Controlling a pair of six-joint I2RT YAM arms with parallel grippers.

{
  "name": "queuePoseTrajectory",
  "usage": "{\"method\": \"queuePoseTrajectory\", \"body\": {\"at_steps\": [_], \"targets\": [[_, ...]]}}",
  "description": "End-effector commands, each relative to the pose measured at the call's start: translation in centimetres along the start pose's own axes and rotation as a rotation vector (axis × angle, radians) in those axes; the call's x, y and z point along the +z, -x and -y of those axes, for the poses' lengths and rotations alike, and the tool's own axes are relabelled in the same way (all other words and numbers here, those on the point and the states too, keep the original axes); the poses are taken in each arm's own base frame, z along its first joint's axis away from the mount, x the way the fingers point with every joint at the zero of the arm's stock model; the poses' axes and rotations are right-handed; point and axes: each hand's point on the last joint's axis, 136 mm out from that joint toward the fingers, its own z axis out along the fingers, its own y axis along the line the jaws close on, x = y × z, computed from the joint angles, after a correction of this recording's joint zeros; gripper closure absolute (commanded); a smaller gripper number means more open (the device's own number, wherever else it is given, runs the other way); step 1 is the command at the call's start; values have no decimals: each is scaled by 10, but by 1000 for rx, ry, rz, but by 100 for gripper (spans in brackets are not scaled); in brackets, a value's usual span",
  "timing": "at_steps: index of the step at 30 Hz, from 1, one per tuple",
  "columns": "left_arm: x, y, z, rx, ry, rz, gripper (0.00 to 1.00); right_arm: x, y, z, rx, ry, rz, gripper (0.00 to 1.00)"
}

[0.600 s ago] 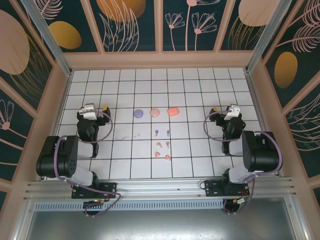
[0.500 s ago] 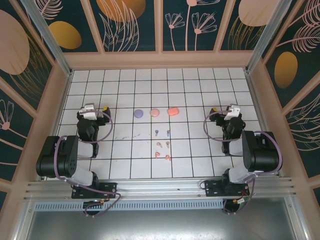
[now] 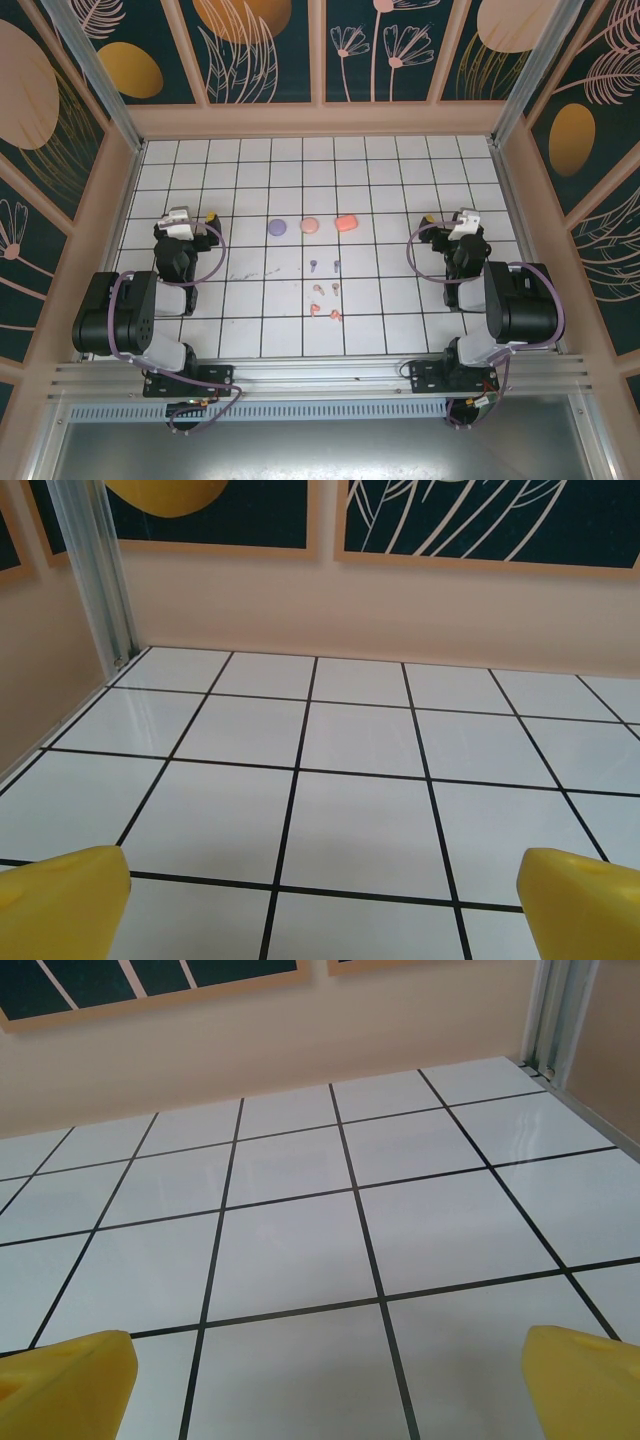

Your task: Insert wireless bluetooth earbuds into charging case

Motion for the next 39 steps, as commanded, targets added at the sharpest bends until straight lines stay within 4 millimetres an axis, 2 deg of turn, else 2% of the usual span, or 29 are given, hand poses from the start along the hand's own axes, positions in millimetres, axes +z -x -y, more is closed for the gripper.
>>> {"method": "queuePoseTrajectory", "body": {"at_steps": [1, 7, 13, 15, 18, 22, 24, 29, 33, 39], "targets": [[4, 4, -2, -8, 11, 7, 1, 4, 13, -2, -2, 29, 38, 1], [-1, 10, -5, -16, 29, 28, 1, 3, 15, -2, -6, 20, 45, 1], [4, 29, -20, -41, 129, -17, 1, 12, 40, -5, 10, -22, -33, 1], [6, 41, -22, -69, 147, -19, 1, 18, 54, 2, 146, -75, -71, 1], [14, 57, -14, -154, 119, -53, 1, 29, 68, 13, 337, -154, -155, 1], [22, 72, -4, -331, 85, -124, 1, 42, 81, -23, 335, 33, -272, 1], [24, 73, 2, -410, 70, -170, 1, 44, 87, -44, 304, 99, -326, 1], [15, 74, 21, -516, -4, -223, 1, 44, 83, -114, 182, 243, -467, 7], [5, 73, 39, -533, -46, -255, 1, 45, 52, -161, 94, 311, -629, 11], [1, 69, 83, -505, -154, -327, 1, 51, -2, -200, -27, 330, -824, 14]]}}
